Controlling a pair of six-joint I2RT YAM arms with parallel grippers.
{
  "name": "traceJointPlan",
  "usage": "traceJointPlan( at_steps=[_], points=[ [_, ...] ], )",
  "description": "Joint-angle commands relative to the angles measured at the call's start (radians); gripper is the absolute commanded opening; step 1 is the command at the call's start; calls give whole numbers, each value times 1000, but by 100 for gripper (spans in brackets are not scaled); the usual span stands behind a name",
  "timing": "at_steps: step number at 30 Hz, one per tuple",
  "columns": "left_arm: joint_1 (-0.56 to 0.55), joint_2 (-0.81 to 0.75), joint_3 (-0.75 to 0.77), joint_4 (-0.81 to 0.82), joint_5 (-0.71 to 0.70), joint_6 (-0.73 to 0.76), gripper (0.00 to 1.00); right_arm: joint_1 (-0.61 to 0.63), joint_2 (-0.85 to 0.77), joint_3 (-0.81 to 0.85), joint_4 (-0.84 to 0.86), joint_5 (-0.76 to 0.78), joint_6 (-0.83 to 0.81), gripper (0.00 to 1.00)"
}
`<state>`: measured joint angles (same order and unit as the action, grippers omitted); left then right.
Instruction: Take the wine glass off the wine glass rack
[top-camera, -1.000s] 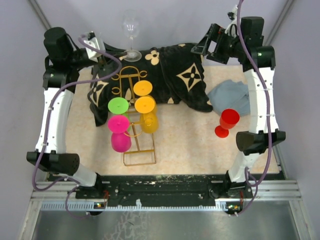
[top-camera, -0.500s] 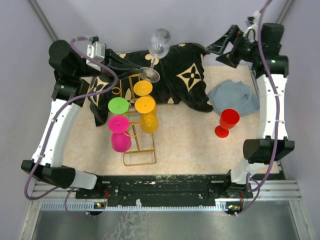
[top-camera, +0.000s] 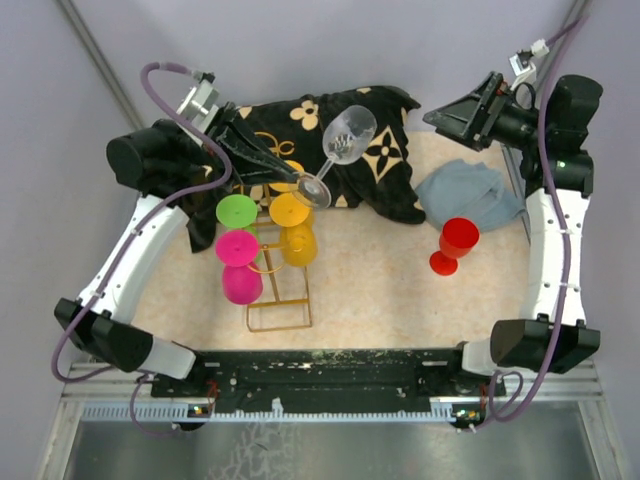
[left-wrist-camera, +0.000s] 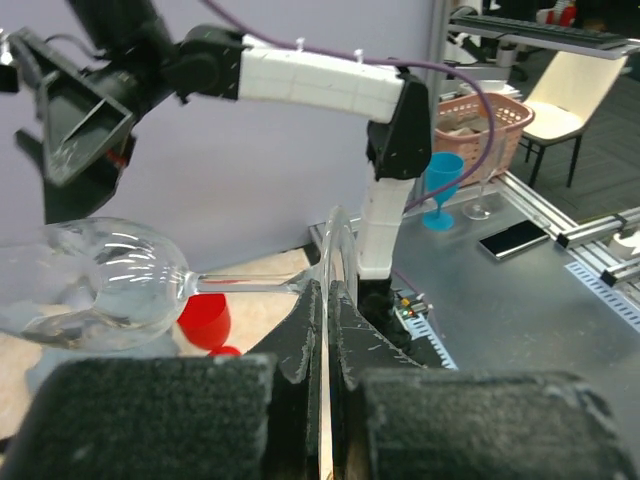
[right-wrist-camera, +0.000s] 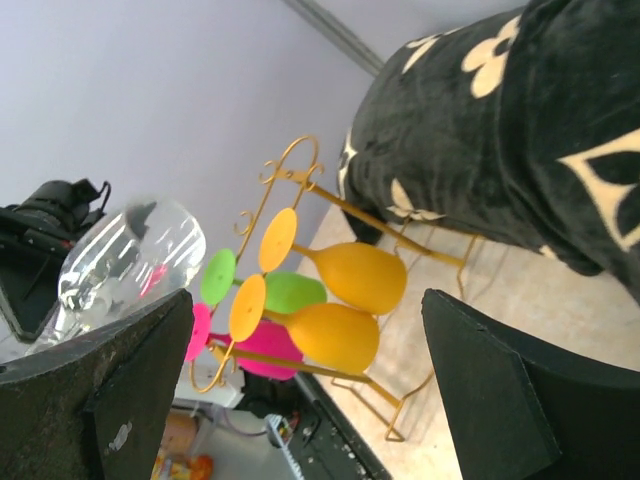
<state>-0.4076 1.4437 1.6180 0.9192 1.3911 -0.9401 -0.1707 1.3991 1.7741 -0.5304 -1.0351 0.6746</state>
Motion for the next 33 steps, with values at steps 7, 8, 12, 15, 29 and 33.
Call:
traceJointPlan(
  at_steps=[7,8,12,15,29,33],
  points=[
    [-128,25,26,211,-79,-48,0,1,-110,-154,453,-217,207,96],
    [-128,32,29,202,-59,-21,0,1,-110,-155,446,-216,204,96],
    [-126,49,67,-15,30,204,0,1,-113,-156,425,-212,189,96],
    [-123,62,130,-264,54,416,0,1,-115,-152,395,-200,168,96],
    [-111,83,366,-1411,-178,1713,0,-10,-114,-105,173,-119,23,96],
    [-132,2,236,-1480,-266,1987,0,-9,-100,-75,71,-88,-36,96]
  ],
)
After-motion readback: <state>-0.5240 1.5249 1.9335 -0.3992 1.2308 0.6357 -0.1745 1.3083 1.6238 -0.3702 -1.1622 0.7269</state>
